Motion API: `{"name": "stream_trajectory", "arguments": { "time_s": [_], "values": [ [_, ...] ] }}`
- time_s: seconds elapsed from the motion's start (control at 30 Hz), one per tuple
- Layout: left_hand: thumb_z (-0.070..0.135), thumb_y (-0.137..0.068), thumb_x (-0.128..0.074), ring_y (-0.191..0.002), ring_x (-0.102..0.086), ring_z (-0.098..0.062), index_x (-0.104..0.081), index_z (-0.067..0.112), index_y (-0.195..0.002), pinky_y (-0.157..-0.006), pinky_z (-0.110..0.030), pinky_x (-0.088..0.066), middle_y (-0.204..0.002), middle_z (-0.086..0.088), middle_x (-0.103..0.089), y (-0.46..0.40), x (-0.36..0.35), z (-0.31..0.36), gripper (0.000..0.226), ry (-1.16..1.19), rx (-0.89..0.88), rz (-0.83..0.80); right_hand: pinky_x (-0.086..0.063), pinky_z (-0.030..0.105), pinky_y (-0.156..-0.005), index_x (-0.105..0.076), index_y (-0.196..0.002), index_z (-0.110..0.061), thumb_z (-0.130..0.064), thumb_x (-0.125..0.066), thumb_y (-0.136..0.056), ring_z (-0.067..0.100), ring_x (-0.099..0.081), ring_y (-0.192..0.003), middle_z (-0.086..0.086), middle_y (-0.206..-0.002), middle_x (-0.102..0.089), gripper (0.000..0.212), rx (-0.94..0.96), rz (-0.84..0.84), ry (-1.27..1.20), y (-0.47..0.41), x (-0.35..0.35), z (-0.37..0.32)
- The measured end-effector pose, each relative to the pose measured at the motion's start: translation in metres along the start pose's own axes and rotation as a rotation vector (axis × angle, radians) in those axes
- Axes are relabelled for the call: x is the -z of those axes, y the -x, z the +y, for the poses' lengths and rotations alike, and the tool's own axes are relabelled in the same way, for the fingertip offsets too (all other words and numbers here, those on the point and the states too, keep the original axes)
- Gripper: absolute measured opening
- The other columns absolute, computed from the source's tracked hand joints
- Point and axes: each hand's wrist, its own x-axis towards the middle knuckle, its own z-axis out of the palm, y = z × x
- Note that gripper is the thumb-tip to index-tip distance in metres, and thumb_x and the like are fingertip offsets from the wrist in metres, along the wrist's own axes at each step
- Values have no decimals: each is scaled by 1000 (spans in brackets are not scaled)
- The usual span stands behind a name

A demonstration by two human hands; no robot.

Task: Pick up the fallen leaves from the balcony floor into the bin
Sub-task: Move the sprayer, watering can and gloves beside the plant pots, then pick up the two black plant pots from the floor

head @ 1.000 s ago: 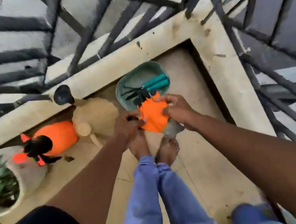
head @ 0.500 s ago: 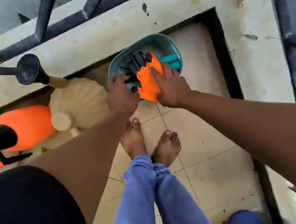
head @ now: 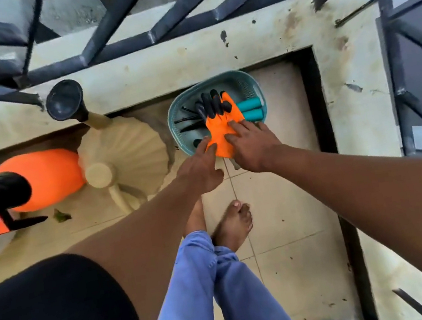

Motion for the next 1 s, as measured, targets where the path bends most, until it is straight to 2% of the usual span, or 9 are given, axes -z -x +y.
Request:
{"name": "stream_trajectory", "arguments": {
  "time_s": [0.2, 0.37, 0.47, 0.53, 0.67, 0.73, 0.8, 0.87, 1.0],
  "values": [
    [33, -99, -55, -136, -49, -24, -41, 23, -152, -108, -32, -39, -148, -2, -53, 74, 29, -1, 56, 225, 124, -21, -34, 49, -113, -39, -149, -16, -37, -52, -98, 35, -32, -142, 13, -158, -31, 57, -36, 25, -14, 52, 66, -25],
    [34, -99, -53, -128, -57, -25, -58, 20, -138, -107, -33, -44, -139, -2, -61, 174, 44, 1, 42, 445, 255, 12, -41, 51, -104, -44, -145, -16, -37, -53, -97, 38, -41, -132, 14, -145, -46, 53, -26, -13, -57, 114, 133, -74],
    [50, -85, -47, -124, -59, -31, -66, 13, -129, -104, -40, -47, -135, -7, -64, 253, 52, 15, 60, 575, 235, 98, -40, 52, -103, -56, -133, -16, -35, -51, -95, 38, -44, -128, 15, -136, -54, 42, 13, 15, -31, 163, 176, -110],
    [36, -92, -54, -124, -59, -30, -67, 13, -129, -101, -36, -46, -137, -4, -64, 318, 63, 29, 46, 608, 264, 137, -42, 47, -94, -59, -125, -16, -36, -50, -96, 37, -48, -124, 14, -130, -58, 37, 52, 58, 2, 202, 206, -138],
    [40, -80, -68, -92, -65, -23, -69, 20, -122, -77, -24, -46, -114, -6, -71, 431, 61, 29, 46, 792, 365, 292, -44, 43, -85, -59, -120, -13, -38, -47, -97, 39, -53, -119, 16, -126, -61, 36, 181, 107, 108, 280, 245, -200],
    [30, -91, -70, -76, -64, -16, -68, 19, -123, -64, -21, -45, -114, -8, -72, 472, 53, 21, 34, 875, 401, 384, -45, 44, -88, -58, -121, -13, -39, -47, -98, 39, -54, -120, 16, -127, -61, 37, 246, 105, 164, 312, 251, -231],
    [22, -96, -66, -87, -68, -27, -67, 17, -126, -66, -26, -44, -112, -11, -72, 518, 42, 16, 30, 966, 457, 477, -43, 47, -97, -57, -126, -14, -41, -48, -98, 38, -52, -123, 14, -130, -60, 39, 304, 75, 233, 349, 252, -263],
    [21, -96, -66, -106, -67, -34, -68, 17, -124, -78, -36, -50, -113, -14, -72, 561, 28, 7, 29, 1044, 500, 558, -39, 47, -101, -56, -127, -14, -40, -48, -99, 36, -49, -125, 14, -132, -58, 39, 353, 59, 267, 380, 251, -299],
    [24, -95, -67, -113, -64, -39, -69, 19, -123, -91, -45, -54, -122, -22, -68, 649, -18, -14, 28, 1208, 632, 640, -42, 42, -94, -56, -123, -14, -40, -47, -100, 37, -52, -123, 14, -128, -60, 36, 477, 45, 338, 436, 241, -382]
  ]
}}
